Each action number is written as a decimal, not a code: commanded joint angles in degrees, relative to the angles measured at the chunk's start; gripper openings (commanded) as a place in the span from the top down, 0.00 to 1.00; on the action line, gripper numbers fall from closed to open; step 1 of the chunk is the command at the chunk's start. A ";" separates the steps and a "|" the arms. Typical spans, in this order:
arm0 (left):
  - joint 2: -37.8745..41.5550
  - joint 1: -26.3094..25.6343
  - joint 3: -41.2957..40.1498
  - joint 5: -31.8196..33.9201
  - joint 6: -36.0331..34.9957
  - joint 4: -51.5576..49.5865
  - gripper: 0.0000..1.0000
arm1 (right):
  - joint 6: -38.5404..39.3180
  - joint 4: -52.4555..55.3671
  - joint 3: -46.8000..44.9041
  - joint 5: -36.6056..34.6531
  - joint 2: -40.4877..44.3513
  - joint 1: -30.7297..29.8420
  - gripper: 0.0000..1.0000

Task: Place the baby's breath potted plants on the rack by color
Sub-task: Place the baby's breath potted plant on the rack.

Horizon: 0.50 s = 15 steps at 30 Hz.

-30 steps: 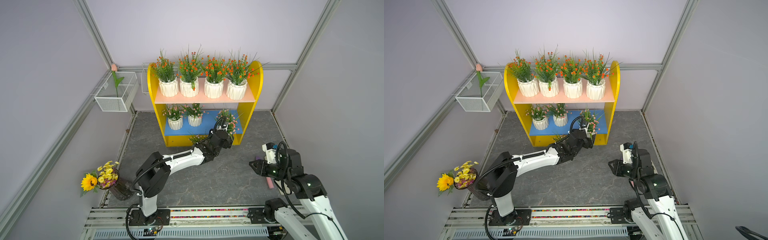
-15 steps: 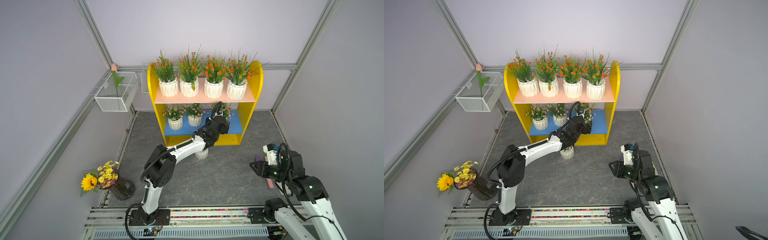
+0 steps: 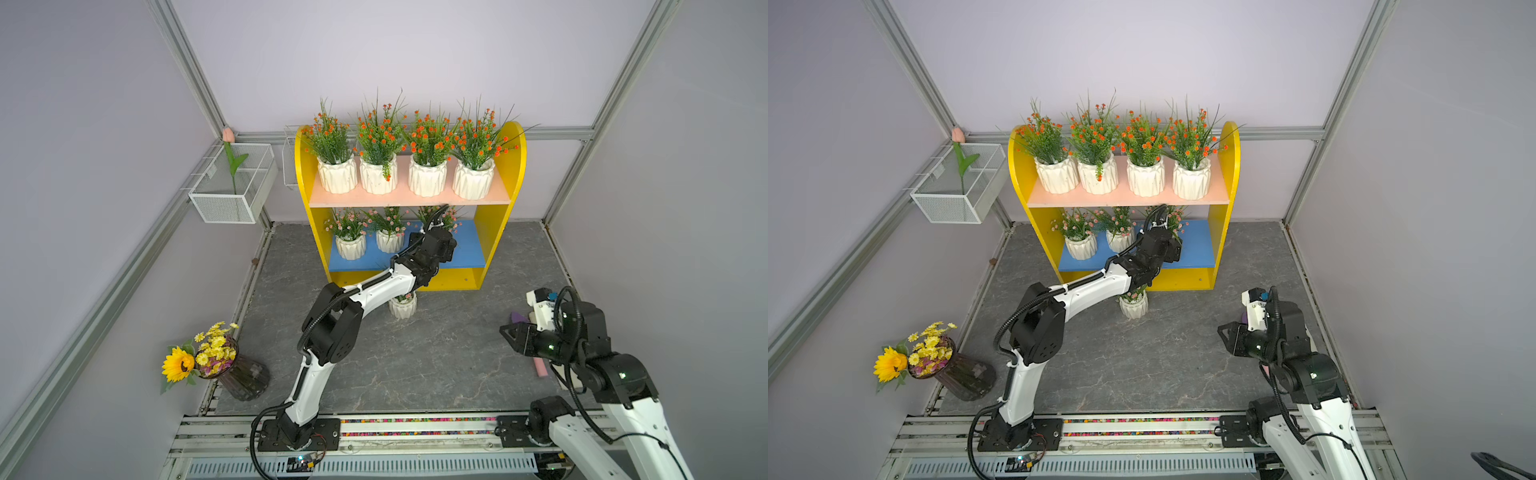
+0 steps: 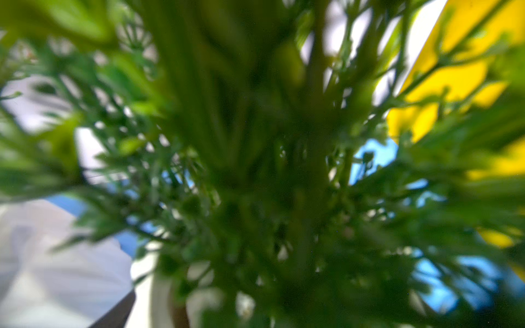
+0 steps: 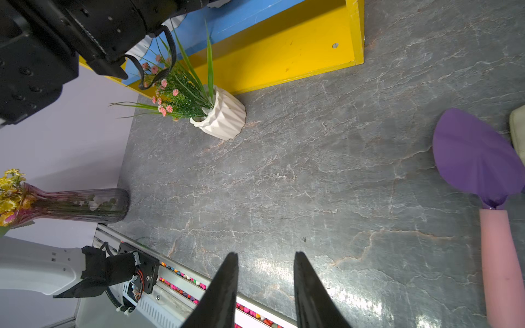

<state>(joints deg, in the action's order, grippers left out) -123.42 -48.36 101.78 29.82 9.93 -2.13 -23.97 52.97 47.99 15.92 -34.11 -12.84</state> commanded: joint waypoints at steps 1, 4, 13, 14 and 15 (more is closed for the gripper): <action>-0.80 1.17 4.66 3.32 2.07 1.23 0.44 | 0.58 0.17 -0.61 0.20 0.53 0.27 0.64; -1.36 1.74 5.10 3.05 3.15 0.68 0.43 | 0.65 0.18 -0.60 0.24 0.45 0.25 0.64; 0.18 2.04 2.67 4.74 5.16 0.27 0.33 | 0.71 -0.25 -0.79 0.24 0.27 0.22 0.63; 0.40 2.05 2.39 4.77 5.37 0.31 0.31 | 0.76 -0.32 -0.80 0.21 0.27 0.20 0.63; 0.38 2.04 2.37 4.97 5.80 0.00 0.27 | 0.76 -0.33 -0.81 0.28 0.18 0.24 0.63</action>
<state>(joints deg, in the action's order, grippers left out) -124.20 -47.13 103.37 32.88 13.17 -4.29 -23.94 52.95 47.99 15.92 -34.13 -12.84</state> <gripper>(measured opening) 0.918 0.371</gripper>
